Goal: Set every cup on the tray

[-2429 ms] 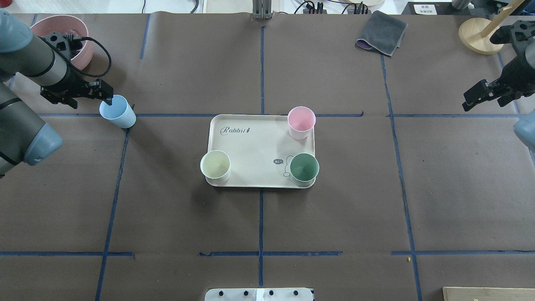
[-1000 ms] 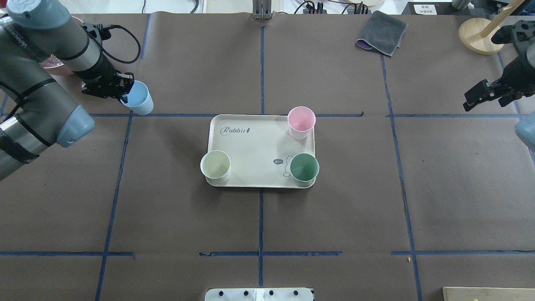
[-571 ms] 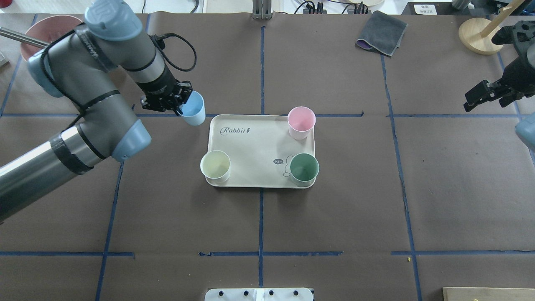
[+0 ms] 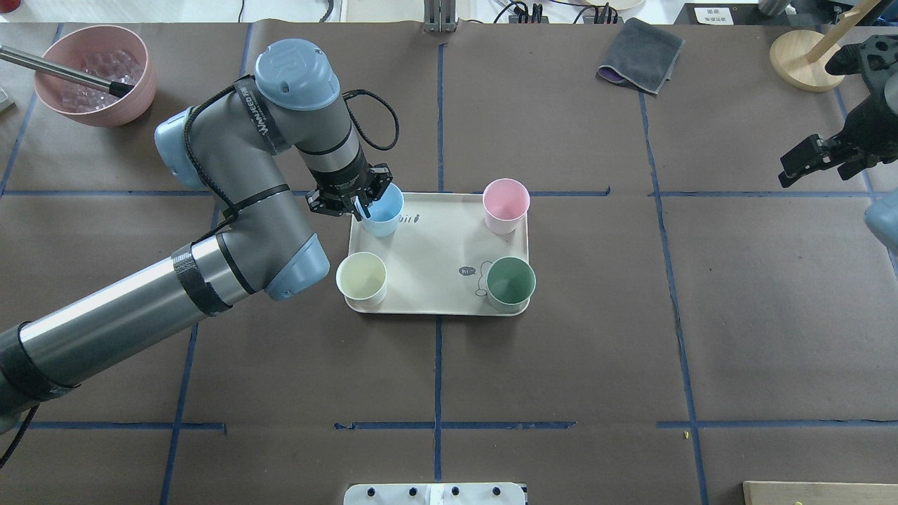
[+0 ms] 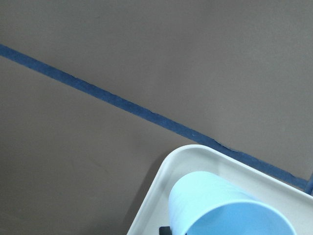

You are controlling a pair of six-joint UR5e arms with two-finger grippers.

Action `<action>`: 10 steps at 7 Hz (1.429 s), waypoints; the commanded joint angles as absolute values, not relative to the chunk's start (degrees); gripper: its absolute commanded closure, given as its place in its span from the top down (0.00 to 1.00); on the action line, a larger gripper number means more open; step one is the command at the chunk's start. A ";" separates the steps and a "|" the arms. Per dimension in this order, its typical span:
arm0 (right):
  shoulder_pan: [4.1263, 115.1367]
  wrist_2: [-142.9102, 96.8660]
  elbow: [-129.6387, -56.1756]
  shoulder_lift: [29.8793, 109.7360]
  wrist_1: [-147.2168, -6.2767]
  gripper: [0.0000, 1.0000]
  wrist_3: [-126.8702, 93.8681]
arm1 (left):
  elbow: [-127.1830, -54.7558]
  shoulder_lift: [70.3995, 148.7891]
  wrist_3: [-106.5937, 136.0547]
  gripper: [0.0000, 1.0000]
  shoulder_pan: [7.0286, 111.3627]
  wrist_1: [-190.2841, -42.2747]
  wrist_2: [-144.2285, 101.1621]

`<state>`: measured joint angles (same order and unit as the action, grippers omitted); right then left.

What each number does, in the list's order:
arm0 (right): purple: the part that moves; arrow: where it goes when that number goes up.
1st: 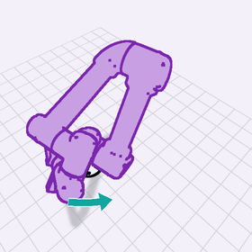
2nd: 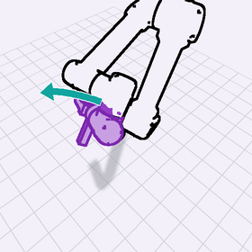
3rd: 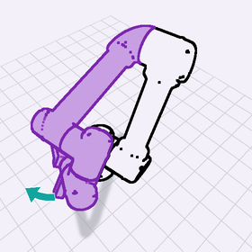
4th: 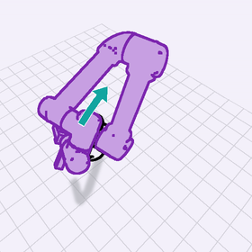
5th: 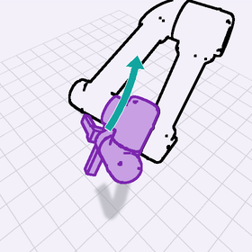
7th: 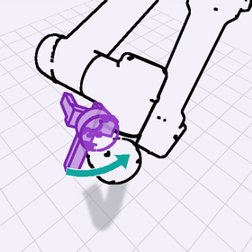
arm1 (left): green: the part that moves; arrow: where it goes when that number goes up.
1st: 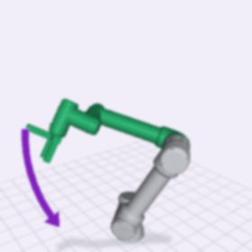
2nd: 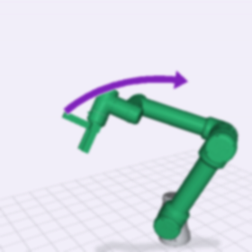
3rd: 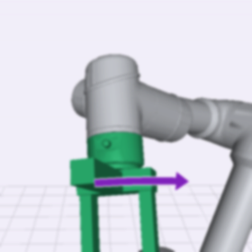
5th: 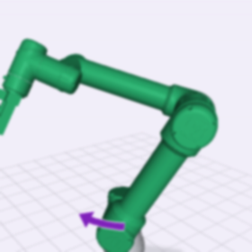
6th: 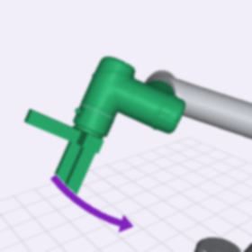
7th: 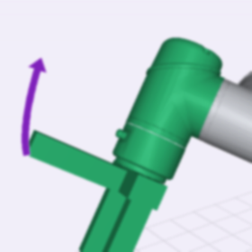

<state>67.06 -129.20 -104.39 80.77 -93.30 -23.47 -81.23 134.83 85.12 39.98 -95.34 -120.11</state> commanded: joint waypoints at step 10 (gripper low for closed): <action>84.88 -130.42 -107.67 98.76 -93.61 1.00 7.35 | -97.21 99.43 2.37 1.00 77.48 -85.35 -133.42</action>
<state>81.44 -129.85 -107.33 94.95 -93.70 1.53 -97.79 103.78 15.02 71.55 -86.33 -132.82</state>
